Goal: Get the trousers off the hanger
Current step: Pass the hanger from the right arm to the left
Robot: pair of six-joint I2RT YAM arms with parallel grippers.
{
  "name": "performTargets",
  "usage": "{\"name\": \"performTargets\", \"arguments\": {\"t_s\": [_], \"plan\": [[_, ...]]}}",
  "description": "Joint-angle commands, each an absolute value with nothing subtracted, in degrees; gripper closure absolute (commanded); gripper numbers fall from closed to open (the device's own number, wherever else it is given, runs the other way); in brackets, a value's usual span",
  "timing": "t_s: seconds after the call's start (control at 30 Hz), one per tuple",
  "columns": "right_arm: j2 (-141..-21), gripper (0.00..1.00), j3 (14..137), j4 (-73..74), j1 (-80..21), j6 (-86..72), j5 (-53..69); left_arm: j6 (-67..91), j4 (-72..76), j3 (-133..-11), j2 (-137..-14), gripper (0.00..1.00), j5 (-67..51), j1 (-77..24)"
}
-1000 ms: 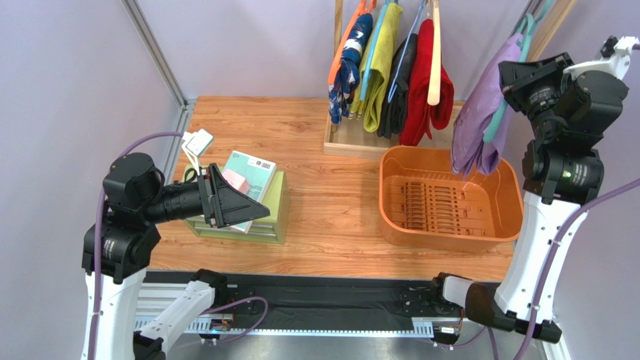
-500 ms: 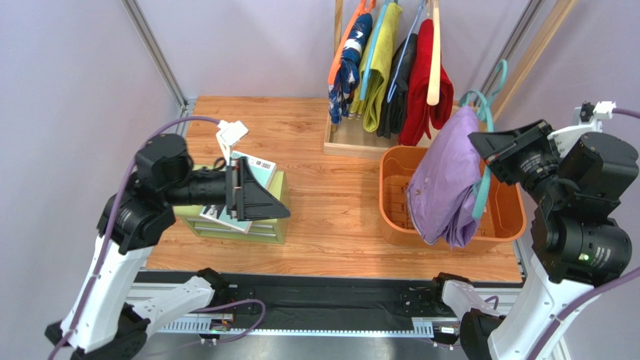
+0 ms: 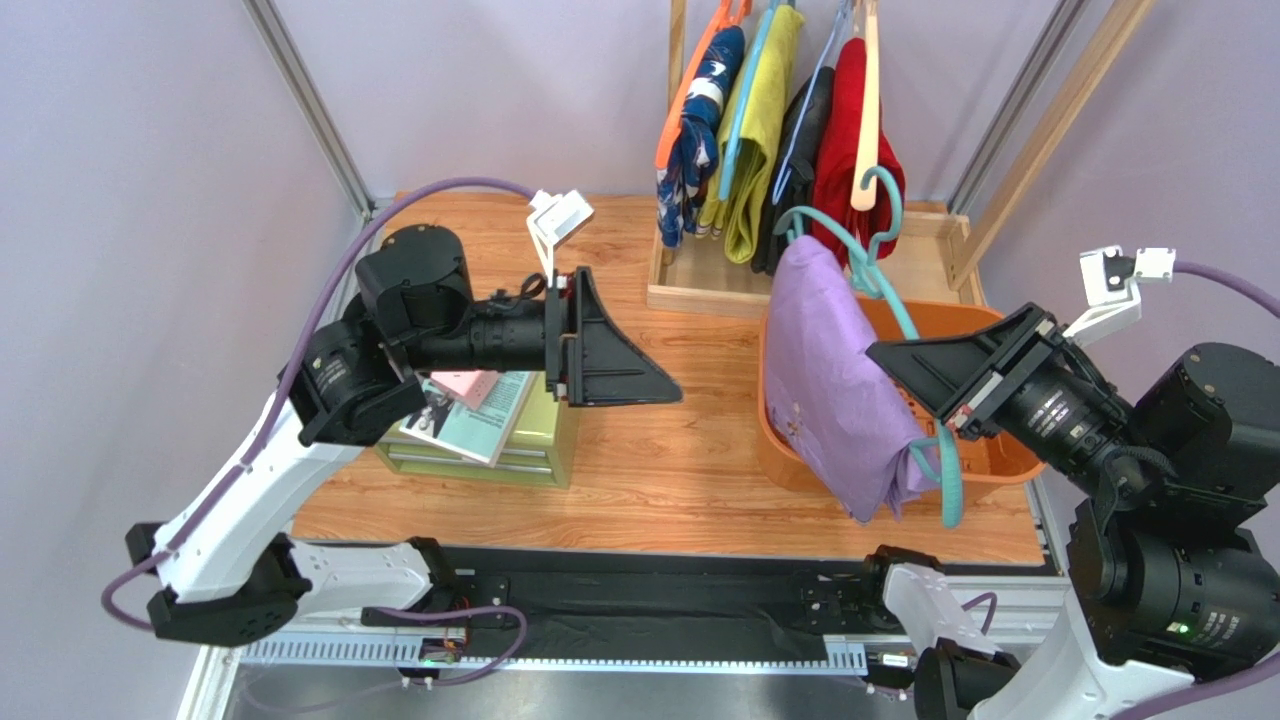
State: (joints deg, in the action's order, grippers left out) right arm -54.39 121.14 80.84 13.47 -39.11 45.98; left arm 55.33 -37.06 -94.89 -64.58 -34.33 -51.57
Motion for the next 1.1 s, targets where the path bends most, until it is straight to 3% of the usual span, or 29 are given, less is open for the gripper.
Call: {"name": "performTargets", "arguments": {"t_s": [0.0,0.27,0.53,0.93,1.07], "plan": [[-52.47,1.0,121.56,89.03,13.62,-38.5,57.65,59.33,-26.63,-105.71,-72.22,0.22,-28.33,-58.52],[-47.99,1.0,116.73,82.89,13.8,-41.91,63.72,58.53,-24.96,-117.59,-83.31,0.24,-15.48,-67.49],[-45.09,1.0,112.59,76.64,13.89,-44.38,64.86,59.68,-26.28,-117.25,-85.52,0.39,-6.69,-71.54],[-43.86,1.0,111.45,74.71,13.89,-40.78,65.22,66.71,-25.58,-113.29,-84.46,0.4,-3.16,-72.42],[-44.03,1.0,110.57,76.45,13.89,-39.64,63.37,60.16,-24.87,-112.94,-81.23,0.45,-1.69,-72.77]]}}
